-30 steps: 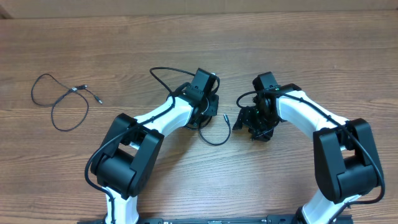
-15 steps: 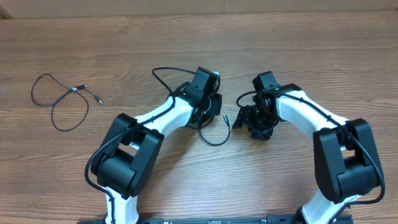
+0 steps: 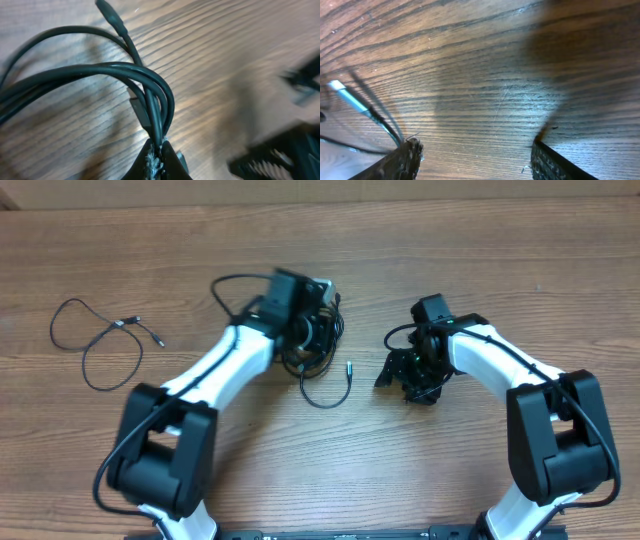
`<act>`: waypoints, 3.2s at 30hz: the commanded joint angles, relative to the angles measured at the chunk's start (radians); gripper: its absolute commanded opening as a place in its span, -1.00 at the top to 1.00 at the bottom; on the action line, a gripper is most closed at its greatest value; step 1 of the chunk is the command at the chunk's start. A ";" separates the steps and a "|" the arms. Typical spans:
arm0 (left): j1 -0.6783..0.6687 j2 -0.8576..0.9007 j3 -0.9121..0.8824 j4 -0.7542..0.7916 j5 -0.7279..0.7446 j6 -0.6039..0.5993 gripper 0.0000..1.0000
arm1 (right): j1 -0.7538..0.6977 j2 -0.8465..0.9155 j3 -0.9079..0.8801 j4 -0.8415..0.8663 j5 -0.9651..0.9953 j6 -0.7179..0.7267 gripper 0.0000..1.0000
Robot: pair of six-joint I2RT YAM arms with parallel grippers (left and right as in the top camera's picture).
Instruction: Untangle cables
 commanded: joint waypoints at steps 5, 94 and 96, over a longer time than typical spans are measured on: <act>0.183 -0.031 0.001 -0.073 0.513 0.228 0.92 | -0.057 0.019 0.005 0.051 -0.258 -0.147 -0.49; 0.225 -0.031 0.001 -0.135 0.491 0.299 0.89 | 0.103 0.019 0.005 0.465 -0.036 -0.092 0.21; 0.225 -0.031 0.000 -0.138 0.487 0.299 0.84 | 0.103 0.019 0.005 0.422 -0.024 -0.093 0.20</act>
